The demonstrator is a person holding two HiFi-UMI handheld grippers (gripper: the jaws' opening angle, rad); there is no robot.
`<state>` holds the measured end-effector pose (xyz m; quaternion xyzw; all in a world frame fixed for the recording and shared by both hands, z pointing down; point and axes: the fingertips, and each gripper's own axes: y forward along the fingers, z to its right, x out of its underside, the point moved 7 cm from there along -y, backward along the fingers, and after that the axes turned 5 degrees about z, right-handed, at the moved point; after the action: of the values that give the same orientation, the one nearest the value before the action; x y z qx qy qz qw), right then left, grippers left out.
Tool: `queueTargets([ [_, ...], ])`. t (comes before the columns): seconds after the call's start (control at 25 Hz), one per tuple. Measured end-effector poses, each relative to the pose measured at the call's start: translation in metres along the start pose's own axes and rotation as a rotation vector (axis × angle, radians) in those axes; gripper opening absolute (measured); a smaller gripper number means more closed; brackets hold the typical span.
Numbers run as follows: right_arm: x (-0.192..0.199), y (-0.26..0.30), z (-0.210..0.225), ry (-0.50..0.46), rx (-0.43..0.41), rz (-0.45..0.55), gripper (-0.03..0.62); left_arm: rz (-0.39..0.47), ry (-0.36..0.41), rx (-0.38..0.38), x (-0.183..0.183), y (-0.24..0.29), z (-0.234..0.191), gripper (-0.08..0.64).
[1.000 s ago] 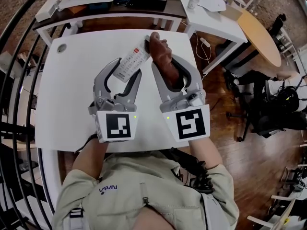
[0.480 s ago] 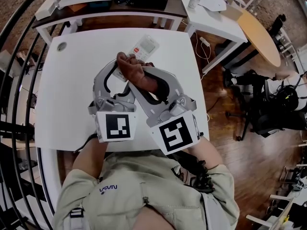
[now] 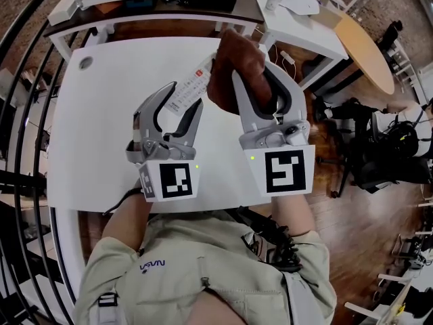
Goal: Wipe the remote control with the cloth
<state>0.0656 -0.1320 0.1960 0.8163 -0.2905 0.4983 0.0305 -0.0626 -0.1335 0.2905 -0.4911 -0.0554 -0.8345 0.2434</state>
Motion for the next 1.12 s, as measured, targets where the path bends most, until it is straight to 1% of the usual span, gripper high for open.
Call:
queueTargets([
  [0.12, 0.005, 0.003, 0.006, -0.028, 0.016, -0.007, 0.124, -0.001, 0.036, -0.001, -0.001, 0.000, 0.004, 0.244],
  [0.24, 0.010, 0.009, 0.002, -0.040, -0.010, -0.024, 0.124, -0.001, 0.064, -0.003, -0.001, -0.001, 0.006, 0.244],
  [0.32, 0.013, 0.012, -0.006, -0.052, -0.049, -0.040, 0.124, -0.001, 0.074, -0.003, -0.001, -0.001, 0.006, 0.244],
  [0.52, 0.017, 0.014, -0.034, -0.092, -0.178, -0.102, 0.124, -0.007, 0.091, -0.005, -0.001, 0.001, 0.008, 0.244],
  [0.6, 0.019, 0.014, -0.046, -0.092, -0.220, -0.118, 0.124, -0.010, 0.098, -0.003, 0.001, 0.002, 0.009, 0.244],
  [0.8, 0.016, 0.013, -0.071, -0.073, -0.323, -0.121, 0.124, -0.018, 0.115, -0.008, 0.004, 0.003, 0.009, 0.244],
  [0.88, 0.013, 0.012, -0.082, -0.066, -0.378, -0.116, 0.124, -0.017, 0.113, -0.012, 0.004, 0.003, 0.007, 0.244],
  [0.96, 0.010, 0.010, -0.089, -0.062, -0.414, -0.100, 0.124, -0.016, 0.102, -0.016, 0.005, 0.002, 0.005, 0.244],
  [1.04, 0.007, 0.009, -0.088, -0.049, -0.424, -0.078, 0.124, -0.009, 0.068, -0.010, 0.004, 0.001, 0.003, 0.244],
  [1.12, 0.004, 0.007, -0.079, -0.047, -0.394, -0.055, 0.125, 0.008, 0.004, 0.011, 0.002, 0.001, -0.001, 0.244],
])
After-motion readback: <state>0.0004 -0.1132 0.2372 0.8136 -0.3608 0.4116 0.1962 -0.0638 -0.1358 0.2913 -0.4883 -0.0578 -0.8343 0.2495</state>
